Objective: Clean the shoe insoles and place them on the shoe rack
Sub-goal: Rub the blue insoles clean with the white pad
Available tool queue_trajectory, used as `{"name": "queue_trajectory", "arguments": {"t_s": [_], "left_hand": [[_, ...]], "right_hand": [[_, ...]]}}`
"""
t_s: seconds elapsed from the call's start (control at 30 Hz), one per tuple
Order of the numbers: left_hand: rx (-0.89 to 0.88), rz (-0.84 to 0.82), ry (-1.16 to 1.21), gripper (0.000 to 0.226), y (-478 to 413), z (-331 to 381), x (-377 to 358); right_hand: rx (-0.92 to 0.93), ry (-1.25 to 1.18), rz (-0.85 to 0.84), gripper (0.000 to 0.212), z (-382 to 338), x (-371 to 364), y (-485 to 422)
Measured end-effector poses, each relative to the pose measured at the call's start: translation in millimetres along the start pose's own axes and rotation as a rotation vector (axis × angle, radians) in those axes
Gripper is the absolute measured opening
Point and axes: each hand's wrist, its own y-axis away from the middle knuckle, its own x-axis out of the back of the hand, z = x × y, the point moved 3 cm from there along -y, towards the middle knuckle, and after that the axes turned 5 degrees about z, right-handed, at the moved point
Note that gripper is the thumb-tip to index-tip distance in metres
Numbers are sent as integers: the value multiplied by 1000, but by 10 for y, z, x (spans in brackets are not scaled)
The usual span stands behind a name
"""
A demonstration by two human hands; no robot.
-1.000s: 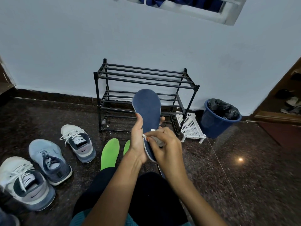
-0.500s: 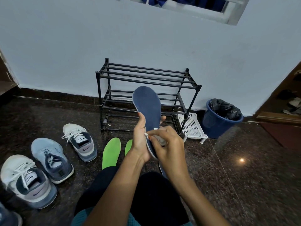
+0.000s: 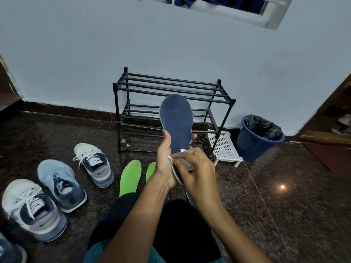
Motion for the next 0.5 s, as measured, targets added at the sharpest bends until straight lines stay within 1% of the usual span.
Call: {"name": "queue_trajectory", "arguments": {"t_s": [0.1,0.2,0.33,0.43,0.5], "left_hand": [[-28,-32,-34,78,23,-22,-34],[-36,-32,-39,78,5,-25,2],[2,-45,-57,75,12,11,16],[-27,-59,32,64,-27,43,8],[-53,-56,50,65,-46,49,9]], "right_hand": [[9,73,60,16,51,18,-184],[37,83,70,16,51,-3,-216],[42,6,11,18,13,-23,10],[12,-64,-51,19,-9,-1,181],[20,-64,-69,19,-26,14,243]]}}
